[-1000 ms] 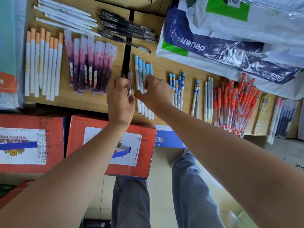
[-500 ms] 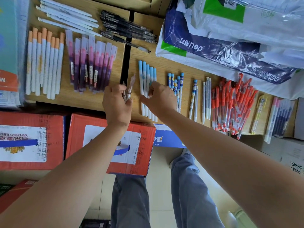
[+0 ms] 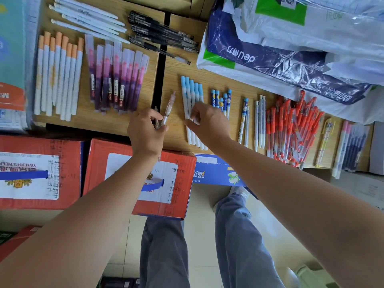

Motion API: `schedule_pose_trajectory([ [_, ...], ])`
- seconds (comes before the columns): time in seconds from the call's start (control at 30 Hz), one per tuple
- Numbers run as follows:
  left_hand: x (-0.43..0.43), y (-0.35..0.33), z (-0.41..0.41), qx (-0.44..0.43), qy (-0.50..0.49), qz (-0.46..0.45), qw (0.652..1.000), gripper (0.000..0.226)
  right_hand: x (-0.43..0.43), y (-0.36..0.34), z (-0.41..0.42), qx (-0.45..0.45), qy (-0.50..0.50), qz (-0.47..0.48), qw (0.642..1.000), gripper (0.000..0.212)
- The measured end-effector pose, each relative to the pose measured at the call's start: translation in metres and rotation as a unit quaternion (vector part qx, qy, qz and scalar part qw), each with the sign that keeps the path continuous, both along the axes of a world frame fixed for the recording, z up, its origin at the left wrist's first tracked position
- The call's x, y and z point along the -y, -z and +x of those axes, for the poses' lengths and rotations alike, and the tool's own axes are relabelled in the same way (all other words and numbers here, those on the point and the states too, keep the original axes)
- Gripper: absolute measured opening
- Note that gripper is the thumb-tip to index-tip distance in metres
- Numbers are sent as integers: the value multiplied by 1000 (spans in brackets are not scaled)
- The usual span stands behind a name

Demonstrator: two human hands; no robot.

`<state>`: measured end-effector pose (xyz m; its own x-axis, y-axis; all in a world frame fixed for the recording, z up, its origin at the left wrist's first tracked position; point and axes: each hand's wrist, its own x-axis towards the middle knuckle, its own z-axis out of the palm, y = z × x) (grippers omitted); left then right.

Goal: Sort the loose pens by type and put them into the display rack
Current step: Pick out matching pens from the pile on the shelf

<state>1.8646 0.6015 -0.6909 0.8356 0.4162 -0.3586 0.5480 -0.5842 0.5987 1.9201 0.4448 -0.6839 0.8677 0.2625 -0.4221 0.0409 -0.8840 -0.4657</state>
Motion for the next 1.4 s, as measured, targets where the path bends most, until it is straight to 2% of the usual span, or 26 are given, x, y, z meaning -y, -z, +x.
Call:
schedule_pose_trajectory([
  [0.1, 0, -1, 1, -8, 1, 10, 1000, 22, -2, 1, -2, 4, -34, 2, 999, 18],
  [0.2, 1, -3, 1, -26, 9, 51, 998, 22, -2, 3, -3, 0, 13, 6, 1000, 18],
  [0.3, 0, -6, 1, -26, 2, 45, 999, 22, 2, 4, -5, -9, 49, -4, 999, 20],
  [0.5, 1, -13, -3, 34, -50, 21, 998, 21, 7, 7, -7, 1, 43, 18, 999, 20],
  [0.6, 2, -16, -2, 70, -66, -16, 995, 22, 7, 5, -9, 13, 60, 71, 996, 20],
  [0.67, 4, -17, -1, 81, -68, -61, 993, 24, 6, 0, -8, -2, 111, 122, 986, 15],
  [0.73, 7, -19, 0, 83, -57, -111, 989, 29, 3, -10, -4, -75, 187, 193, 960, 11],
  [0.83, 13, -25, 2, 74, -18, -173, 982, 36, -7, -23, 5, -220, 241, 305, 895, 16],
  [0.97, 13, -32, 7, 53, -23, -285, 957, 39, -13, -25, 15, -251, 270, 313, 875, 16],
  [1.07, 6, -34, 9, 25, -58, -322, 945, 35, -11, -25, 19, -265, 292, 334, 856, 20],
  [1.13, 2, -37, 8, -14, -45, -330, 943, 26, -11, -24, 20, -266, 299, 340, 851, 20],
  [1.27, -1, -40, 4, -77, -33, -365, 927, 24, -14, -26, 20, -263, 295, 340, 853, 21],
  [1.4, -6, -41, 8, -51, -24, -353, 934, 24, -27, -33, 17, -290, 254, 310, 869, 19],
])
